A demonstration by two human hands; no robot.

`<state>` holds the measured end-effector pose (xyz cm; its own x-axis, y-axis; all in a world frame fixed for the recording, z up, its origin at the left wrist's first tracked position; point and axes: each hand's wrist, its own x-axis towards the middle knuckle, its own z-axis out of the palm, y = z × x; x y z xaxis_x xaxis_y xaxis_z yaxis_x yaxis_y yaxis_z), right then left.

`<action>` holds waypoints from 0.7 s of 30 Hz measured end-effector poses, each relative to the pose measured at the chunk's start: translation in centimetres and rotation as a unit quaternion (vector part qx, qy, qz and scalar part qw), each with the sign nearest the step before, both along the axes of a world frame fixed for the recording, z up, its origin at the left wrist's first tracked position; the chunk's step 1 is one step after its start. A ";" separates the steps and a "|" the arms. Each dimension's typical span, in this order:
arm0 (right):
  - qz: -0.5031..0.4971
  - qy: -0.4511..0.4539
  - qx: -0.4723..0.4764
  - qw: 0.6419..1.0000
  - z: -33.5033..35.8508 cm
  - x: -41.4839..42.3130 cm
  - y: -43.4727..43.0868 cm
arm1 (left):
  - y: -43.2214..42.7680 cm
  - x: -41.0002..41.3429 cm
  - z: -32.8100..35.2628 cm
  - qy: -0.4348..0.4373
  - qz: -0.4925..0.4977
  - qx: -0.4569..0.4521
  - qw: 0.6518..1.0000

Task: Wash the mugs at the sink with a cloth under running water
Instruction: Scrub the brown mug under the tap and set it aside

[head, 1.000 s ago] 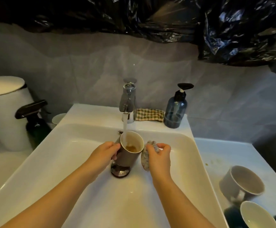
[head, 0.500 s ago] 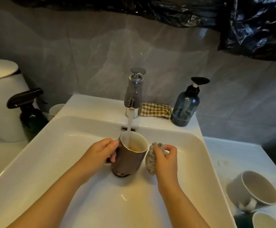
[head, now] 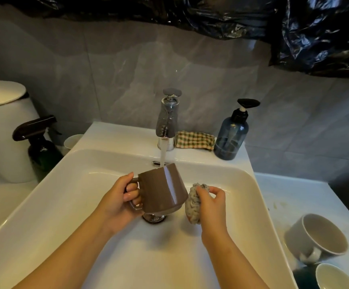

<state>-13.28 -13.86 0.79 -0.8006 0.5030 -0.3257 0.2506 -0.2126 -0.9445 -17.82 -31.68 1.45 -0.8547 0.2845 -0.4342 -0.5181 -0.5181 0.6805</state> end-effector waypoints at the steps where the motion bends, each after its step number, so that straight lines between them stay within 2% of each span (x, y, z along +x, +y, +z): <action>1: 0.000 0.000 -0.002 1.000 0.1 0.0 0.0 | -0.1 -0.1 0.0 -0.009 0.013 0.017 1.000; 5: 0.002 -0.004 0.006 1.000 0.2 0.1 0.0 | -0.4 -0.3 0.1 0.000 0.033 0.029 0.999; 9: 0.004 -0.013 0.019 1.000 0.1 0.0 -0.1 | -0.1 0.1 0.3 0.108 -0.048 -0.095 0.988; 13: 0.006 -0.017 0.015 1.000 0.2 -0.1 0.0 | -0.1 0.5 0.7 0.143 -0.101 -0.158 0.972; 18: 0.009 -0.021 0.010 1.000 0.1 -0.1 0.2 | 0.3 0.7 0.5 0.211 -0.089 -0.290 0.929; 21: 0.002 -0.021 0.008 1.000 0.2 -0.1 0.2 | 0.4 0.5 0.3 0.208 -0.059 -0.340 0.915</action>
